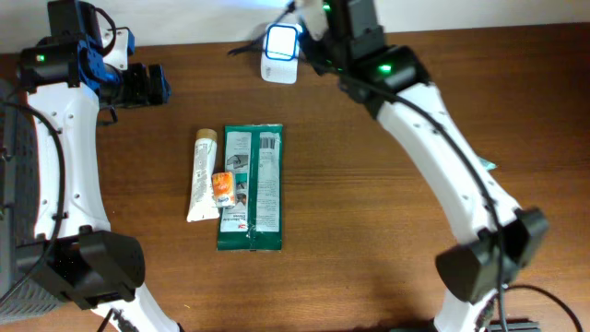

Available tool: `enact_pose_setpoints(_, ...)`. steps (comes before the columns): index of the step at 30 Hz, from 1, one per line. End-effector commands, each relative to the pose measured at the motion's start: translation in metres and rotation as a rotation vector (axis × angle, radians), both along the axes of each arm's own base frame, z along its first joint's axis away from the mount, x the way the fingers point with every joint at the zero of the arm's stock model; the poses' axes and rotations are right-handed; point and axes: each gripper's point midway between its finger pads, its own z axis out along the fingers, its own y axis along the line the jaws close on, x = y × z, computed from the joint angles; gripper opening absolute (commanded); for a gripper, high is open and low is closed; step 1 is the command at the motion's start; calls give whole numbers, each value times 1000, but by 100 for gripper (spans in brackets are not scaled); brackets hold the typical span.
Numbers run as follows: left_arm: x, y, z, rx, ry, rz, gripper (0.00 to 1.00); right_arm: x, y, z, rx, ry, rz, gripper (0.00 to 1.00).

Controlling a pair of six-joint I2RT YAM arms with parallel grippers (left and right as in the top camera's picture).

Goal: Scan the item barcode
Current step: 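Lift the jar and hold its label over the white scanner, then move the jar right and set it down near the pouch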

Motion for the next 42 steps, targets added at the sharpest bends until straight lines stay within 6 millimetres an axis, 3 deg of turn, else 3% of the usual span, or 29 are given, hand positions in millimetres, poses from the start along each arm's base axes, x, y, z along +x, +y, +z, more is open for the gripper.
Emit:
enact_pose_setpoints(1, 0, 2, -2, -2, 5, -8, 99, -36, -53, -14, 193, 239, -199, 43)
enact_pose_setpoints(5, 1, 2, -2, -2, 4, -8, 99, -67, -126, -83, 249, 582, -380, 43)
enact_pose_setpoints(10, 1, 2, -2, -2, 4, -8, 99, -75, -209, -169, 264, 762, -591, 43)
enact_pose_setpoints(14, 1, 2, -2, -2, 4, -8, 99, -63, -253, -208, 305, 764, -681, 43)
enact_pose_setpoints(19, 0, 2, -2, -2, 5, -8, 99, -54, -277, -232, 340, 763, -755, 43)
enact_pose_setpoints(21, 0, 2, -2, -1, 5, -8, 99, -57, -285, -248, 350, 796, -785, 43)
enact_pose_setpoints(26, 0, 2, -2, -2, 5, -8, 99, -65, -298, -261, 379, 840, -854, 43)
enact_pose_setpoints(30, 1, 2, -2, -2, 4, -8, 99, -68, -307, -263, 395, 843, -885, 43)
enact_pose_setpoints(34, 0, 2, -2, -1, 5, -8, 99, -57, -316, -261, 409, 787, -889, 43)
enact_pose_setpoints(38, 1, 2, -2, -2, 4, -8, 99, -61, -330, -261, 341, 766, -942, 43)
enact_pose_setpoints(42, 0, 2, -2, -2, 5, -8, 99, -49, -319, -258, 408, 748, -887, 43)
